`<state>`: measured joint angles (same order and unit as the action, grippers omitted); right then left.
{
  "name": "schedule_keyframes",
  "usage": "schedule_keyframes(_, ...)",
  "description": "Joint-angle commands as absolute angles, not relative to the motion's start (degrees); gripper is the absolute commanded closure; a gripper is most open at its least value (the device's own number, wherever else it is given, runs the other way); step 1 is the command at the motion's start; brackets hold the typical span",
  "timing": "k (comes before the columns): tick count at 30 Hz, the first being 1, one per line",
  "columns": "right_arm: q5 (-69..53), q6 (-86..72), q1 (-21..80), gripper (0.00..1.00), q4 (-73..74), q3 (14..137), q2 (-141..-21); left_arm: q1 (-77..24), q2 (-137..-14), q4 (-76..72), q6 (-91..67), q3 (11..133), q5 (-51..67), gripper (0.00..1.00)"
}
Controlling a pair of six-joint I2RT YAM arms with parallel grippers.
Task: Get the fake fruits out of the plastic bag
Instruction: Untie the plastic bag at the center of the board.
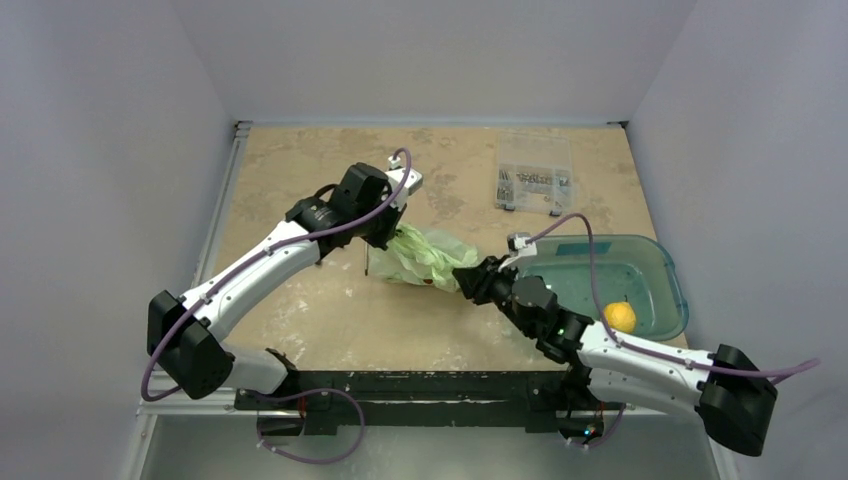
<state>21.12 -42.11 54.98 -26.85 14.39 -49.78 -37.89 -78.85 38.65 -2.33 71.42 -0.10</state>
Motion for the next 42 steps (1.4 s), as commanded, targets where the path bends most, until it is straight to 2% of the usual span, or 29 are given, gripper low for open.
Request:
schedule_keyframes(1,23.31,-28.40,55.00,0.68,-11.43,27.30,-51.91,-37.36,-77.02,35.53,-2.37,70.67,4.32,1.00)
schedule_keyframes(5,18.30,-18.94,56.53,0.38,-5.23,36.32,-55.50,-37.38,-77.21,35.69,-2.04,71.07,5.34,1.00)
schedule_keyframes(8,25.76,-13.84,61.81,0.19,-2.16,41.05,-58.80,-37.40,-77.17,35.58,-2.00,71.19,5.95,1.00)
schedule_keyframes(12,31.49,-10.35,65.62,0.12,3.35,49.73,-65.99,-37.36,-77.10,35.70,-2.13,71.02,6.12,1.00)
schedule_keyframes(14,34.78,-10.99,66.02,0.12,5.56,53.57,-69.92,-37.40,-76.97,35.61,-2.13,71.02,6.05,1.00)
schedule_keyframes(20,43.95,-14.86,66.37,0.25,6.10,56.55,-76.17,-37.39,-76.08,35.04,-2.73,70.25,4.08,1.00)
schedule_keyframes(21,44.55,-15.27,66.33,0.31,4.75,55.80,-76.13,-37.38,-76.04,34.93,-2.93,70.23,3.45,1.00)
schedule_keyframes(24,44.60,-16.37,66.33,0.60,0.88,53.45,-74.97,-37.16,-75.73,34.72,-3.86,70.48,1.56,1.00)
schedule_keyframes(26,44.15,-17.71,66.27,0.72,-1.70,51.19,-72.52,-36.52,-74.79,34.07,-4.92,70.09,0.51,1.00)
schedule_keyframes(29,39.83,-23.98,64.75,0.78,-6.90,45.12,-65.29,-36.00,-73.04,32.94,-5.90,68.60,-3.60,1.00)
schedule_keyframes(33,21.35,-38.27,53.04,0.90,-21.50,29.59,-51.94,-34.03,-71.70,32.13,-7.14,68.29,-3.90,1.00)
schedule_keyframes(36,11.75,-47.22,45.04,0.91,-33.90,18.85,-45.60,-33.23,-70.45,31.01,-7.41,67.06,-2.44,1.00)
schedule_keyframes(38,10.44,-46.24,44.45,0.92,-32.05,19.65,-46.27,-33.20,-69.92,30.32,-7.17,66.48,-1.10,1.00)
schedule_keyframes(40,9.69,-43.06,44.45,0.97,-27.32,23.18,-48.69,-33.19,-69.62,29.65,-6.80,66.43,1.78,1.00)
schedule_keyframes(42,8.99,-40.21,44.47,0.99,-24.29,25.52,-50.48,-33.22,-69.33,29.29,-6.24,66.55,4.69,0.91)
